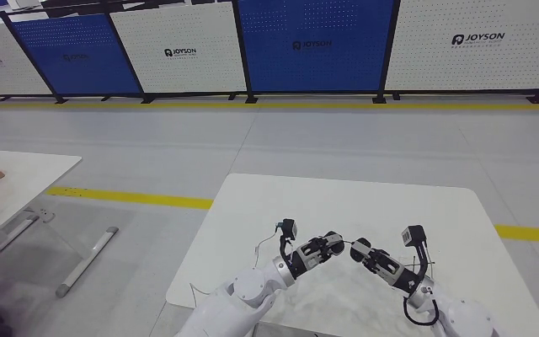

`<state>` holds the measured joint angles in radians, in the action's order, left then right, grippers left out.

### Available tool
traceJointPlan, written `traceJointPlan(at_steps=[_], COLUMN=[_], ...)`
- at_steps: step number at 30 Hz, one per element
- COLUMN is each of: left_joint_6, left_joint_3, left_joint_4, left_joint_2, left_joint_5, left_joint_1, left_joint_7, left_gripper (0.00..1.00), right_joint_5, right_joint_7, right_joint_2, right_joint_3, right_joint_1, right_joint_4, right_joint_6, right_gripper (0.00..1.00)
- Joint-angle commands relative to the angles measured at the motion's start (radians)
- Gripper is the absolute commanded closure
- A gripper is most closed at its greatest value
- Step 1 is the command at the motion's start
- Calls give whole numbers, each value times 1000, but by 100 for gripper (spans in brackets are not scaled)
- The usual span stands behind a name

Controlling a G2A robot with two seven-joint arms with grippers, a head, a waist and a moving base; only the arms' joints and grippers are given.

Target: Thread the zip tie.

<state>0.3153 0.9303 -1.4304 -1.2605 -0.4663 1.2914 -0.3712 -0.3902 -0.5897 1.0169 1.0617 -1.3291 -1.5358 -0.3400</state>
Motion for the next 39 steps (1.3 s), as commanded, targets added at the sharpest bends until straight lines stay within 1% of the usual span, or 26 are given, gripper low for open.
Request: traceJointPlan(at_steps=[1,3,4,5,6,10,13,14,16,29,30,31,32,35,39], left_joint_6=[1,1,2,3,4,2,-2,-2,-1,-1,-1,-1,-1,-9,-27], left_joint_3=[2,4,5,7,9,16,19,20,21,16,16,16,17,22,44], left_joint_4=[-3,-6,-8,-11,-13,-19,-23,-24,-25,-25,-25,-25,-25,-28,-37], left_joint_2=[0,0,1,1,2,4,5,5,5,3,3,3,3,3,9], left_joint_5=[-1,0,1,3,3,4,4,6,11,20,20,20,20,18,29], left_joint_1=[2,5,6,9,11,18,21,22,22,20,20,20,21,24,36], left_joint_7=[-1,-1,-1,-2,-3,-8,-12,-13,-13,-16,-15,-13,-12,-5,11], left_gripper=[95,74,69,69,71,70,81,92,100,100,100,100,100,100,100], right_joint_5=[0,0,0,0,0,0,0,0,0,0,2,5,6,1,-33], right_joint_7=[0,0,0,0,0,0,0,0,0,0,8,11,12,8,5], right_joint_2=[0,0,0,0,0,0,0,0,0,0,1,2,2,3,-3], right_joint_3=[0,0,0,0,0,0,0,0,0,0,-1,-1,1,15,67], right_joint_1=[0,0,0,0,0,0,0,0,0,0,-3,-5,-6,-12,-34], right_joint_4=[0,0,0,0,0,0,0,0,0,0,-4,-8,-11,-14,-16], right_joint_6=[0,0,0,0,0,0,0,0,0,0,6,10,13,14,8], right_gripper=[100,100,100,100,100,100,100,100,100,100,83,55,0,0,0])
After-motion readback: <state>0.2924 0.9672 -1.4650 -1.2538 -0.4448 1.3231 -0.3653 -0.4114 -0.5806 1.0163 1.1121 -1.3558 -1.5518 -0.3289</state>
